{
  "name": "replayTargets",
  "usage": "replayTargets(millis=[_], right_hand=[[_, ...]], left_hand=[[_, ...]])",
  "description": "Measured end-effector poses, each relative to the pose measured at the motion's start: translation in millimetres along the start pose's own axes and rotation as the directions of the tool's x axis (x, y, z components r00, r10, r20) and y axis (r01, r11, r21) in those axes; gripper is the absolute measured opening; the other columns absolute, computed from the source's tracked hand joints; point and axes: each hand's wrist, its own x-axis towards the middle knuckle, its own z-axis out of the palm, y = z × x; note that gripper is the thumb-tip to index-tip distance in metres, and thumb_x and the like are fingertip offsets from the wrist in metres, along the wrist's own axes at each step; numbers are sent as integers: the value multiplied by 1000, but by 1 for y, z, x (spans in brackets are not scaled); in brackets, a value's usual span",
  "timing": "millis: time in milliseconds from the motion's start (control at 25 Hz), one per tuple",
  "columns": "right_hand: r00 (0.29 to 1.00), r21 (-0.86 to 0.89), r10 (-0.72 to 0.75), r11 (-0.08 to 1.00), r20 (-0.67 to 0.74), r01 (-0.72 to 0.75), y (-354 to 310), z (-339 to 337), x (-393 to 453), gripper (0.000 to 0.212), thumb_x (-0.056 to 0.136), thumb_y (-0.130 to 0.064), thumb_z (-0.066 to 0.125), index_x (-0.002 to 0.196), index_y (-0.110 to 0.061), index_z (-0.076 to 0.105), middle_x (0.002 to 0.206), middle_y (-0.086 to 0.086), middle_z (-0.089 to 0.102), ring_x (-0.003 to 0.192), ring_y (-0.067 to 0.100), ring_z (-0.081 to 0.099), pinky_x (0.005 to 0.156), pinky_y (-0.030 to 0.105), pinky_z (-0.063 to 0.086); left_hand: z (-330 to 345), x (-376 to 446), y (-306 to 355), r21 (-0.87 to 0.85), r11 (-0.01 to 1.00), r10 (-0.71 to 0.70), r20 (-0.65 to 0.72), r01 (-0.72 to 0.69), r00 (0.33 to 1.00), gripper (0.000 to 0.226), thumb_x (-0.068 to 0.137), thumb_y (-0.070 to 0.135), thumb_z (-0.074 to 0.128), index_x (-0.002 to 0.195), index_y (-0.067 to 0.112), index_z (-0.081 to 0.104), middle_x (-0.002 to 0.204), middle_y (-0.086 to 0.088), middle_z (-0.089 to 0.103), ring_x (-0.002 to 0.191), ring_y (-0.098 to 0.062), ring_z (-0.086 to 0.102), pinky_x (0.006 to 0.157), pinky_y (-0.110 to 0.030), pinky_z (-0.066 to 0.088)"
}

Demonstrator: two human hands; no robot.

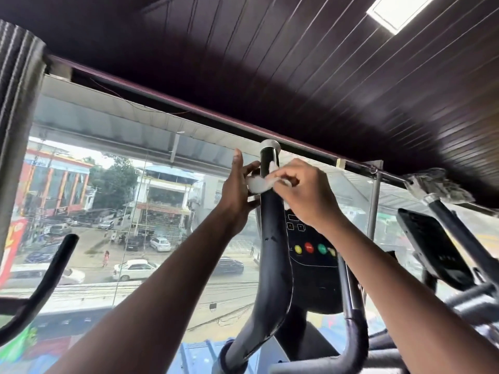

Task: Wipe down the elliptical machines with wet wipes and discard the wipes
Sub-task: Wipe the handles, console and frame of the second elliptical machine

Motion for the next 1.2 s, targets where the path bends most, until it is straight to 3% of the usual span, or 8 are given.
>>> replayTargets(millis=[200,280,400,520,640,840,1040,1200], right_hand=[[956,101,287,955,-65,-279,-5,4,11,22,92,-18,63,112,-13,71,108,4,65,92,9,62,73,12,44],[984,23,176,984,-32,-175,-14,2,-4,17,90,-12,63,103,-11,74,99,2,64,81,-5,58,63,2,36],[986,-52,-30,998,162,39,-29,-12,-27,10,82,-8,68,87,-11,77,82,-10,55,70,-13,51,60,2,36],[996,-126,33,992,85,-22,-17,-5,12,18,89,-6,63,100,-14,76,92,-3,54,79,-3,50,68,8,33],[991,-203,77,978,105,-55,-18,4,22,23,96,-11,54,110,-14,72,101,-1,47,87,11,50,66,9,32],[960,-284,-146,935,238,212,-59,-8,-59,24,85,-9,58,64,-10,70,78,-6,44,67,10,43,60,20,33],[991,-201,128,972,30,-119,-33,-4,-18,29,92,4,52,109,-8,72,94,-3,52,88,16,57,72,1,37],[997,-234,-60,970,48,69,-61,-3,-75,26,86,-9,50,81,-10,76,88,-2,51,81,7,50,71,3,36]], left_hand=[[17,-14,-7,-51,999,4,7,-4,1000,59,96,67,22,104,25,63,103,-10,68,101,-26,65,93,-42,52],[11,-15,-6,-67,998,13,75,-8,997,71,94,70,21,109,14,62,102,-14,66,100,-27,64,91,-41,52],[6,-18,-1,-198,980,-12,95,31,995,73,94,70,23,118,9,56,96,-18,65,101,-32,62,93,-42,49],[10,-17,-5,-178,984,9,87,7,996,80,91,73,20,118,11,63,108,-16,68,115,-36,59,107,-49,42],[9,-22,-6,-171,985,-10,57,19,998,75,91,73,19,104,17,67,103,-12,62,105,-33,56,95,-42,42],[-6,-24,-5,-217,972,-64,99,85,993,78,89,76,22,122,18,61,115,-13,56,100,-30,50,76,-39,42],[-5,-39,-6,-196,977,-65,114,87,991,75,93,71,20,134,19,55,119,-12,65,107,-28,61,95,-42,44],[-14,-44,-10,-221,968,-84,158,118,984,74,93,70,22,134,17,54,118,-16,62,102,-29,64,86,-42,53]])
